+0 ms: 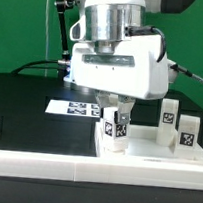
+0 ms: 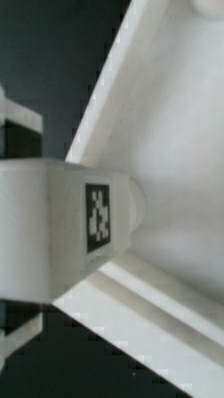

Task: Assemble square table

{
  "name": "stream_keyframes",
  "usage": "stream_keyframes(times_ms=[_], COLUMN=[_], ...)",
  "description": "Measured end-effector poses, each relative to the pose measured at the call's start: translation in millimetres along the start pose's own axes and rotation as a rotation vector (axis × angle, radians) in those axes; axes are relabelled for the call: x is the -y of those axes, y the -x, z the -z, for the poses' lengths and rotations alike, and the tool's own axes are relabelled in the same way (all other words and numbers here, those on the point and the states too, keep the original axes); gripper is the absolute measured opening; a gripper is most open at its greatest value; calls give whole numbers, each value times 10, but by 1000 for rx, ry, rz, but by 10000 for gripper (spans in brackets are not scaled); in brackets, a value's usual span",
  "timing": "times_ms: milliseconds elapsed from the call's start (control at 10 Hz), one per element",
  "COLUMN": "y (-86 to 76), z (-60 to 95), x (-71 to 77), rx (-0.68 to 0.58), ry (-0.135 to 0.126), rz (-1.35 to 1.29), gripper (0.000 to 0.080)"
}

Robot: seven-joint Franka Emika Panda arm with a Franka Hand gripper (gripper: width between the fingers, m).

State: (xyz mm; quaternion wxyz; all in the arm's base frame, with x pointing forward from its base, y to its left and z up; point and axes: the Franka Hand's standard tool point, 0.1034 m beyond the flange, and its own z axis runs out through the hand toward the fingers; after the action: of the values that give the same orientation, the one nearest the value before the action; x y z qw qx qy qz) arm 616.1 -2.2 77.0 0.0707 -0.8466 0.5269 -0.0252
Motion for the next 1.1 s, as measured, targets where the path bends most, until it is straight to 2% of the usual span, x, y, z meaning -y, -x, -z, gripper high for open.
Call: stream_keyframes(times_ms=[300, 600, 700, 800, 900, 1100], y=[-5, 5, 5, -6, -27, -13], z=[0, -2, -1, 14, 29, 34], x=[0, 5, 6, 21, 35, 56], rx=[14, 19, 19, 20, 21, 17], ry=[-12, -16, -17, -22, -30, -34], rz=[-155, -154, -113, -69, 15, 238], gripper=[290, 315, 518, 518, 620, 644])
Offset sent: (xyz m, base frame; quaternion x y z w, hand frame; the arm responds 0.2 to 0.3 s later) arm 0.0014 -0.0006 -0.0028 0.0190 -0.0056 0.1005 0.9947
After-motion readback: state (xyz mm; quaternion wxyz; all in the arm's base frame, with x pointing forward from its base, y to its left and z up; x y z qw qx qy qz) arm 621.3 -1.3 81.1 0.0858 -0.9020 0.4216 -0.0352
